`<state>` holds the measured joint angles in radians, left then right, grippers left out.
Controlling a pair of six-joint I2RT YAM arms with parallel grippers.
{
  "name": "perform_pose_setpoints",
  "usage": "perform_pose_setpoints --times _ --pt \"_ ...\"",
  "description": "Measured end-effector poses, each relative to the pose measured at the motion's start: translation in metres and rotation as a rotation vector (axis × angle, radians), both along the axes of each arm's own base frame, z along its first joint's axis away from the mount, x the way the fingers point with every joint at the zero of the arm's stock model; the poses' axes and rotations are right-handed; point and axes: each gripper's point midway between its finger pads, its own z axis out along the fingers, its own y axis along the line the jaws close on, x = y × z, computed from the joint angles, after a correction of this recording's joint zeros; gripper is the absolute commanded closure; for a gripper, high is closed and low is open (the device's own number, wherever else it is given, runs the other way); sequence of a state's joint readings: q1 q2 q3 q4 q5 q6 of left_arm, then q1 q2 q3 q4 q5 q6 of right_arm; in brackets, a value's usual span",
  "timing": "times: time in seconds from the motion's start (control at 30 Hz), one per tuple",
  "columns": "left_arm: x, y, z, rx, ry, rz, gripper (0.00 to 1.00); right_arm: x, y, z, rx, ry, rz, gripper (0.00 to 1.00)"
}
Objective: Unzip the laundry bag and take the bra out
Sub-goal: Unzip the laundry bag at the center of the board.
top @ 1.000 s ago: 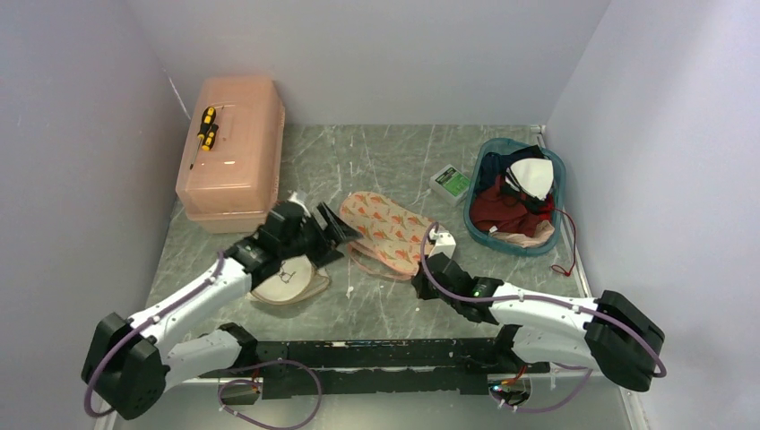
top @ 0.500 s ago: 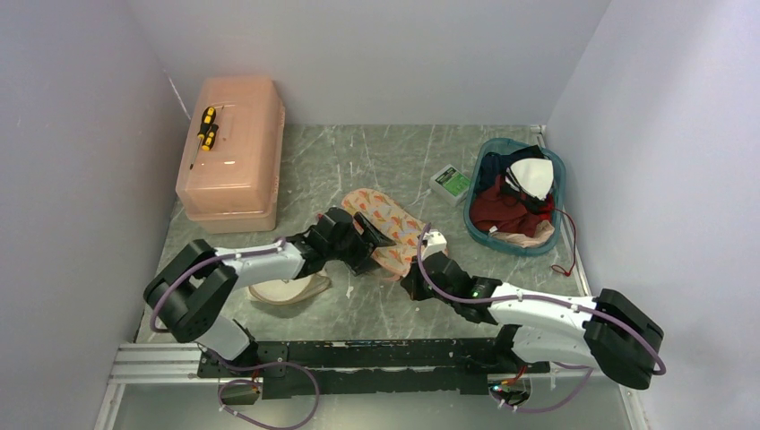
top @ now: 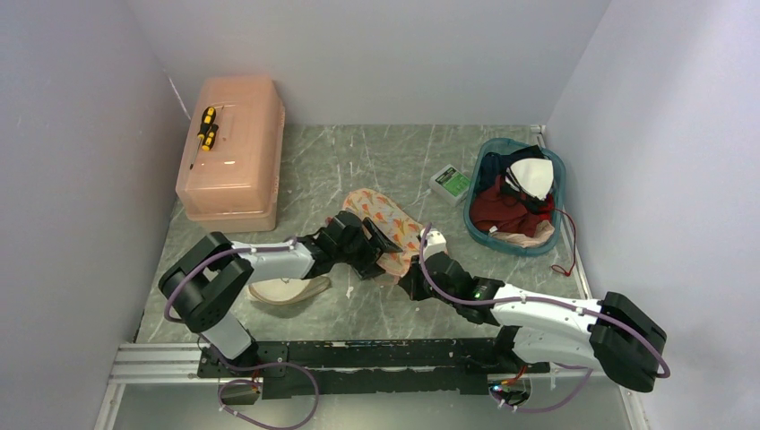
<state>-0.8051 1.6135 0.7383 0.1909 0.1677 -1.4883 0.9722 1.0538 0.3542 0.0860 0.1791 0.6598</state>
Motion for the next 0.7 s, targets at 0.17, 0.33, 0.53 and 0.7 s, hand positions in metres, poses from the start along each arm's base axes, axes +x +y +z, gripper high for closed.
perform_pose_setpoints --times 0.17,0.33,0.53,0.7 --pt "-0.006 0.009 0.006 0.025 0.007 0.002 0.18 0.000 0.000 0.000 -0.003 -0.003 0.002 1.00" --pt "-0.013 0.024 0.047 -0.018 -0.067 0.029 0.18 0.001 0.001 0.000 0.000 -0.007 0.003 1.00" --pt "-0.014 0.020 0.037 -0.010 -0.049 0.020 0.21 0.001 0.003 -0.002 -0.002 -0.003 0.007 1.00" --pt "-0.020 0.014 0.004 0.032 0.021 -0.013 0.22 -0.001 0.004 -0.002 -0.002 -0.003 0.016 1.00"
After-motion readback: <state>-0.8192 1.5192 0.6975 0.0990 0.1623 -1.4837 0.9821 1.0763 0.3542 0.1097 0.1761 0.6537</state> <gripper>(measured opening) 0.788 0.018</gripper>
